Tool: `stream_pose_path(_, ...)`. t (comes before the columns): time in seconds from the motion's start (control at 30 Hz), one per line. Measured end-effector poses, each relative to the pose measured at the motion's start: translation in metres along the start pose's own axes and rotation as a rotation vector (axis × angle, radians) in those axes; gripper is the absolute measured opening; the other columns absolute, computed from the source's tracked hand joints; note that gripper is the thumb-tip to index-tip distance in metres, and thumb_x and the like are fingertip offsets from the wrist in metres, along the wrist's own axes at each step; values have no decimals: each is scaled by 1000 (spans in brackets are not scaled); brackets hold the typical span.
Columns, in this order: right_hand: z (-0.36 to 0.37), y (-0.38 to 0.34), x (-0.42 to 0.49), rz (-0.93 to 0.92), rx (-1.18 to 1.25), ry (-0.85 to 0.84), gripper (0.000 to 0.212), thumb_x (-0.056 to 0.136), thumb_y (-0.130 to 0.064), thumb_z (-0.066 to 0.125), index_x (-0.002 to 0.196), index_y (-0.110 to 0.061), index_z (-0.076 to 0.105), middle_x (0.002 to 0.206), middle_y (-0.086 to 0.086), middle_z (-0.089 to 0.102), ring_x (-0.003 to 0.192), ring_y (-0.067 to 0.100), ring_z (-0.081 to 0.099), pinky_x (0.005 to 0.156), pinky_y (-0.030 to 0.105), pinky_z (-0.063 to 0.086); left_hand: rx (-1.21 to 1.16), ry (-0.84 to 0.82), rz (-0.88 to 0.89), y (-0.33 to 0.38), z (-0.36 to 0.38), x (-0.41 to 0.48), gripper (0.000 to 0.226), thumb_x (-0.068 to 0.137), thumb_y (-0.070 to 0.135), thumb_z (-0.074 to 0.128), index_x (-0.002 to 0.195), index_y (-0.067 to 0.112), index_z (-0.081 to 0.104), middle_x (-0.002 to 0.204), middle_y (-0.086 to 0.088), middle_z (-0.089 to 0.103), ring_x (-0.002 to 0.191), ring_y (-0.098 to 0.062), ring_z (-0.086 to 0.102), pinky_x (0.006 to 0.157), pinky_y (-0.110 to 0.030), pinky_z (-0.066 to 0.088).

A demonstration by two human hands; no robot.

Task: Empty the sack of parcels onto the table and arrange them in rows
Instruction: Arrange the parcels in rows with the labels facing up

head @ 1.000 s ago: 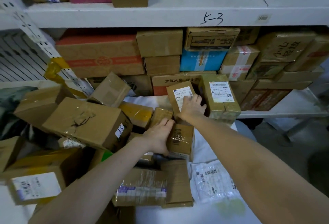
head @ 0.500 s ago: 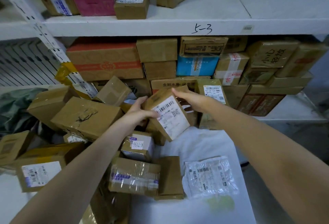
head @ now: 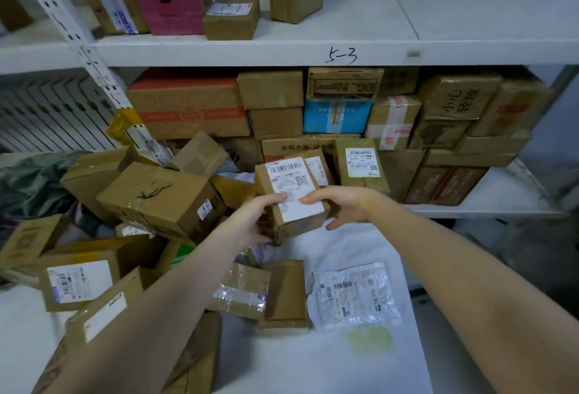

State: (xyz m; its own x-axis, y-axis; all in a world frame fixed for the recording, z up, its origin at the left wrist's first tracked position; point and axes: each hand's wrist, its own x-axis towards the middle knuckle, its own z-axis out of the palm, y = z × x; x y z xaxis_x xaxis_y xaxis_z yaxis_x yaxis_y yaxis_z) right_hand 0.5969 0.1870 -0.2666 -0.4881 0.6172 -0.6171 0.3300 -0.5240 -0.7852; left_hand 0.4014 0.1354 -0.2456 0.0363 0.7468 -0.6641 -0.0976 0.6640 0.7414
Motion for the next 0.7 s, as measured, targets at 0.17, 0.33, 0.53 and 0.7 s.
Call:
stream_pose_path(0.17, 0, 38, -15, 85, 145, 73, 26, 86, -23, 69, 111, -17, 64, 110, 4, 69, 103, 21, 63, 89, 35, 51, 180, -7, -62, -25, 9, 5, 48, 86, 25, 70, 129, 15, 50, 129, -4, 55, 121, -26, 50, 104, -47, 39)
stream_pose_path(0.33, 3, 86, -25, 133, 285, 168, 34, 87, -14, 68, 120, -11, 61, 116, 8, 67, 106, 23, 63, 84, 36, 55, 324, -44, -53, -50, 36, 5, 20, 95, 15, 57, 115, 18, 54, 109, -2, 59, 81, -13, 54, 83, -35, 46)
stream_pose_path(0.53, -23, 114, -39, 188, 377, 289, 27, 87, -8, 66, 114, -8, 63, 103, 8, 69, 92, 21, 65, 65, 32, 58, 416, -57, -60, -63, 62, 25, 7, 94, 14, 57, 100, 16, 53, 107, -9, 52, 96, -23, 52, 89, -34, 44)
stream_pose_path(0.7, -55, 131, -30, 198, 450, 287, 34, 87, -6, 66, 121, -7, 61, 118, 11, 67, 100, 22, 65, 67, 32, 60, 665, 123, 104, -50, 73, 66, 45, 89, 14, 60, 133, 9, 49, 128, -13, 55, 118, -29, 54, 92, -34, 47)
